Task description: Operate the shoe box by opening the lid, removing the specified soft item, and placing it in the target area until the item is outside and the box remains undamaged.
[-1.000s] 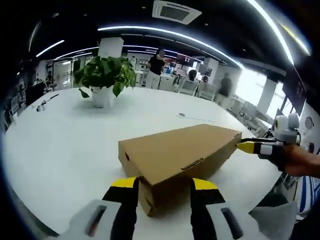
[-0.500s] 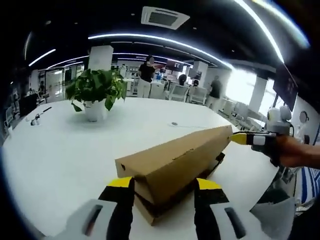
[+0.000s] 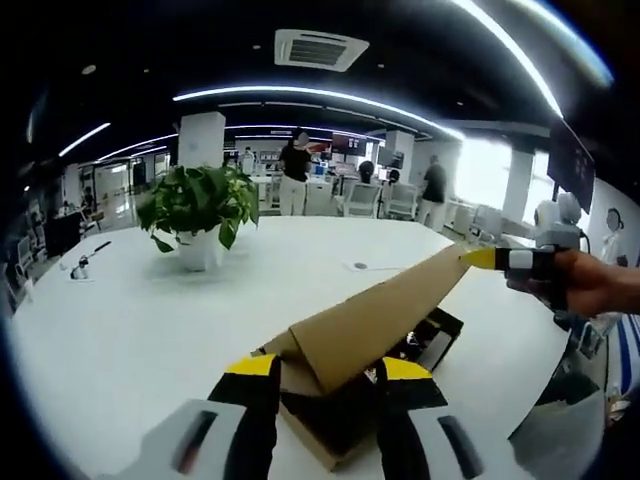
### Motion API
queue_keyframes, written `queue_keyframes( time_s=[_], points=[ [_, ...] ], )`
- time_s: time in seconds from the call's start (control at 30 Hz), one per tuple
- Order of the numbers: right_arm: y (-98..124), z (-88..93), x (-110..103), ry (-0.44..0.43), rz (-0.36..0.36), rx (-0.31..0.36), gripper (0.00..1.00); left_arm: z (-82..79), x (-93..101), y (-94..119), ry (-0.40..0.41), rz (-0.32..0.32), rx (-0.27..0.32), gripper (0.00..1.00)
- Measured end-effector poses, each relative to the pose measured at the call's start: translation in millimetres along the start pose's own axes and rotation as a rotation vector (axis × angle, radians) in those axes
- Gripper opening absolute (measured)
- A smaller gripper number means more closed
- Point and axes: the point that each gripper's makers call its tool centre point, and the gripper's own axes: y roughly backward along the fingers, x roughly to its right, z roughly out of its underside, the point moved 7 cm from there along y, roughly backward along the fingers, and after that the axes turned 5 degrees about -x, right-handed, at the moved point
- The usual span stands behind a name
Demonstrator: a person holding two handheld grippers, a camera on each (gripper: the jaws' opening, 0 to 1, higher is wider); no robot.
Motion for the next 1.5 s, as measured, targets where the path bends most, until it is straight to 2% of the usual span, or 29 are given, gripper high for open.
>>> queue_keyframes(
  time_s=[0.27, 0.3, 0.37, 0.47, 0.63, 0.67, 0.97, 1.2, 1.33, 1.5],
  points=[
    [-5, -10.9, -6, -0.002, -0.013, 0.029, 0.41, -10.4, -3.7, -3, -0.086, -0.105, 0.005, 0.28],
    [-5, -12.7, -7, -0.003, -0.017, 0.032, 0.42, -11.9, -5.2, -3, -0.1, -0.128, 0.01, 0.27],
    [-8, -14.5, -6, -0.007, -0.02, 0.038, 0.42, -14.0, -9.0, -5, -0.183, -0.201, 0.003, 0.21],
    [-12, -17.8, -7, -0.004, -0.03, 0.04, 0.43, -16.8, -8.5, -8, -0.173, -0.223, 0.013, 0.17],
    [-16, -25.4, -10, -0.013, -0.057, 0.056, 0.47, -21.8, -18.7, -10, -0.162, -0.276, 0.024, 0.07],
    [-18, -26.5, -11, -0.026, -0.07, 0.058, 0.49, -23.0, -20.1, -10, -0.141, -0.27, 0.029, 0.07],
    [-24, -33.8, -11, -0.002, -0.12, 0.074, 0.54, -31.3, -27.4, -13, -0.116, -0.264, 0.035, 0.07],
    [-25, -34.8, -6, 0.025, -0.175, 0.053, 0.57, -37.9, -33.3, -17, -0.094, -0.249, 0.042, 0.07],
    [-32, -31.7, 9, 0.073, -0.146, 0.015, 0.54, -43.1, -37.1, -21, -0.089, -0.25, 0.043, 0.06],
    [-47, -31.7, 35, 0.073, -0.081, -0.018, 0.41, -45.3, -40.7, -24, -0.07, -0.249, 0.05, 0.06]
  ],
)
